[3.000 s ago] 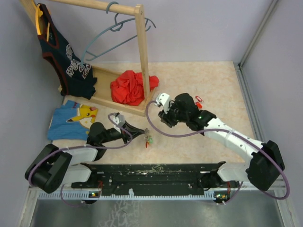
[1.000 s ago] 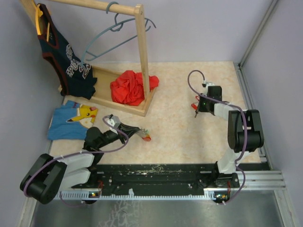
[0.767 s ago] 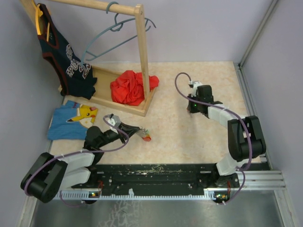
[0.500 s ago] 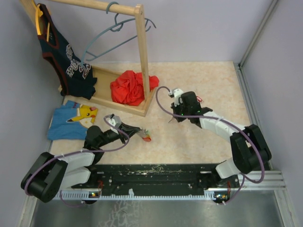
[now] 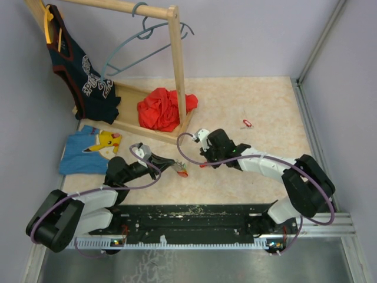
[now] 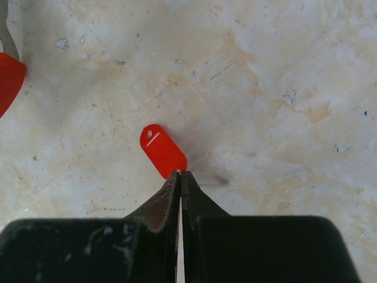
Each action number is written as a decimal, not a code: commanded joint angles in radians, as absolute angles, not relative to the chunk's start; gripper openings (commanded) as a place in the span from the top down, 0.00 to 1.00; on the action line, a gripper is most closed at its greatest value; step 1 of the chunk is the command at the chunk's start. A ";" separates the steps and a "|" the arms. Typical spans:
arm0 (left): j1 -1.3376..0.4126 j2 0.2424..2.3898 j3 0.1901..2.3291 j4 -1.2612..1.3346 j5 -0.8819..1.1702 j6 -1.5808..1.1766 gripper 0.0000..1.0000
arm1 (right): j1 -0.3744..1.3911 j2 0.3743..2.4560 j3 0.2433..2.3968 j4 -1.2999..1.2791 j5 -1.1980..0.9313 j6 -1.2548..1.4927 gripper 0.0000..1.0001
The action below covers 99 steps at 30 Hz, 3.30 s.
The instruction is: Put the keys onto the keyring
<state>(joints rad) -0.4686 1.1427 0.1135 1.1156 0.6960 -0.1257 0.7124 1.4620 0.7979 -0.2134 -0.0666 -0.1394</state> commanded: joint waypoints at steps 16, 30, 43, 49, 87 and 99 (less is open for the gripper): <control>-0.464 1.140 0.109 1.130 0.699 -0.115 0.99 | 0.722 1.532 0.730 0.036 -0.135 -0.055 1.00; -0.464 1.137 0.108 1.134 0.702 -0.120 0.99 | 0.722 1.522 0.893 -0.268 -0.109 -0.039 0.74; -0.463 1.138 0.111 1.131 0.706 -0.121 0.99 | 0.682 1.582 0.907 -0.291 -0.192 0.049 0.70; -0.464 1.136 0.111 1.128 0.707 -0.121 0.99 | 0.647 1.606 0.907 -0.268 -0.208 0.064 0.70; -0.463 1.137 0.113 1.124 0.717 -0.120 0.99 | 0.629 1.643 0.925 -0.253 -0.271 0.059 1.00; -0.451 1.177 0.110 1.222 0.731 -0.084 0.99 | 0.629 1.402 0.885 -0.210 -0.263 -0.162 1.00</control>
<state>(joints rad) -0.4606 1.1473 0.1135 1.1347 0.7044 -0.1150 0.6380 1.5284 0.8768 -0.2760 -0.2527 -0.0551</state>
